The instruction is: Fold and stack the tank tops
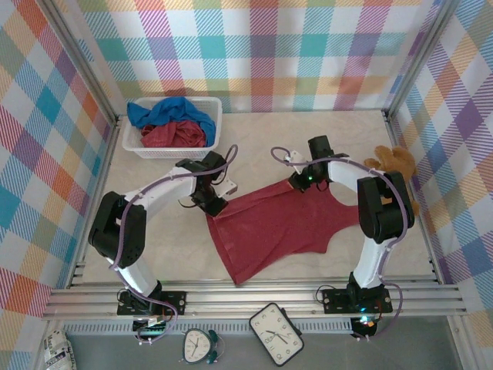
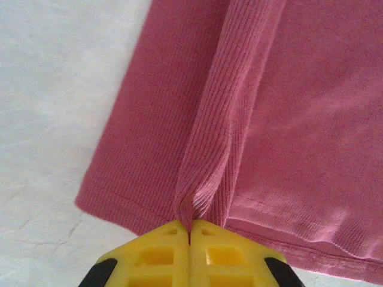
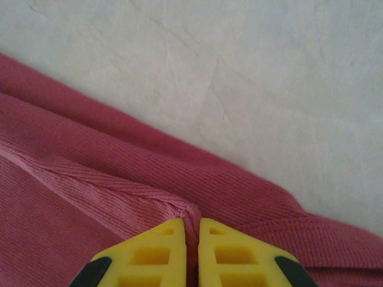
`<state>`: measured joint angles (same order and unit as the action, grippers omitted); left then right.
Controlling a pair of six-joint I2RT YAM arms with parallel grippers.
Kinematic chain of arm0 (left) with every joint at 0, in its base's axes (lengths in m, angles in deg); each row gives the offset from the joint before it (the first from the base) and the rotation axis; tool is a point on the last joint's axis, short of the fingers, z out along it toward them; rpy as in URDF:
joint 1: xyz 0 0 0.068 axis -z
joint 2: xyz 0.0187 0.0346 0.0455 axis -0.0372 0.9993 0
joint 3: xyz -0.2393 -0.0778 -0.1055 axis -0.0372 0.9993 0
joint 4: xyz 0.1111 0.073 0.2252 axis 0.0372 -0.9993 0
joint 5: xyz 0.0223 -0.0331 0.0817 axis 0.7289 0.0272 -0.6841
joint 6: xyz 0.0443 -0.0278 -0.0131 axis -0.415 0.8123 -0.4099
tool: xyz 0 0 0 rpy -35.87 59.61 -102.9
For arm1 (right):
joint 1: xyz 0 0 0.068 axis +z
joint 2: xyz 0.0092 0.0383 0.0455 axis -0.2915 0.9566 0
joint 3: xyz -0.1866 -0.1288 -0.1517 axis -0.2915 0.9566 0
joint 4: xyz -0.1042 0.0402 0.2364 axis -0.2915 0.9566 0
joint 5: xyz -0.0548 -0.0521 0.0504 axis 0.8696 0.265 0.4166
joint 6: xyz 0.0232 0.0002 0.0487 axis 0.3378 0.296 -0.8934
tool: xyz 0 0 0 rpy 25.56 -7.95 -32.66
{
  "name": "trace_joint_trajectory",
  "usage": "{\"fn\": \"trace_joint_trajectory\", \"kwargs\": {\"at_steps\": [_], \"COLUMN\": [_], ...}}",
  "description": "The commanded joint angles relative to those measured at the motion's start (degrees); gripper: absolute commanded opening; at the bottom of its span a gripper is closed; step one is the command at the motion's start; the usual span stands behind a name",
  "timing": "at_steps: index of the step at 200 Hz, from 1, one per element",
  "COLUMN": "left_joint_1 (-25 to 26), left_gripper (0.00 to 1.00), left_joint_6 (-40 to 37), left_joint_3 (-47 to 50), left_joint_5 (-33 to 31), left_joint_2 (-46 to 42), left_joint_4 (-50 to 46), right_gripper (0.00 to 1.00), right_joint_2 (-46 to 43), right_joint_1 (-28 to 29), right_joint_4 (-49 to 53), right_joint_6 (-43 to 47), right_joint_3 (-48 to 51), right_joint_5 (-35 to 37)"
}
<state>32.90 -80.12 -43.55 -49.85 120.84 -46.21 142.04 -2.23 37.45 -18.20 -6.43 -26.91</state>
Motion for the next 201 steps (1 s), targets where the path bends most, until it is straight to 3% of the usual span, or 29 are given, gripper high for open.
{"fn": "trace_joint_trajectory", "kwargs": {"at_steps": [1, 89, 108, 152, 184, 201], "left_joint_1": [2.0, 6.6, 6.9, 7.1, 6.9, 7.0], "left_gripper": [0.03, 0.16, 0.24, 0.43, 0.51, 0.54], "left_joint_6": [3.0, 6.0, 6.3, 8.7, 11.1, 13.8], "left_joint_3": [2.1, 6.3, 5.2, 1.3, -1.7, -2.8], "left_joint_5": [2.0, 0.0, 1.4, 6.9, 10.1, 10.3], "left_joint_2": [-0.7, 0.7, 0.4, -3.7, -6.1, -5.1], "left_joint_4": [1.3, 2.0, 0.6, -3.8, -3.0, -0.2], "right_gripper": [0.11, 0.19, 0.32, 0.45, 0.55, 0.56], "right_joint_2": [-2.0, -3.8, -3.2, -5.4, -9.4, -7.6], "right_joint_1": [-0.3, -0.5, -0.5, -5.2, -10.0, -10.5], "right_joint_4": [0.9, 7.1, 11.3, 21.5, 13.5, 9.0], "right_joint_6": [-0.8, -1.5, -1.6, -3.6, -16.9, -28.6], "right_joint_3": [0.8, 3.7, 2.3, -4.4, -4.7, -5.8], "right_joint_5": [1.5, 6.0, 6.2, 6.6, 3.3, 7.4]}}
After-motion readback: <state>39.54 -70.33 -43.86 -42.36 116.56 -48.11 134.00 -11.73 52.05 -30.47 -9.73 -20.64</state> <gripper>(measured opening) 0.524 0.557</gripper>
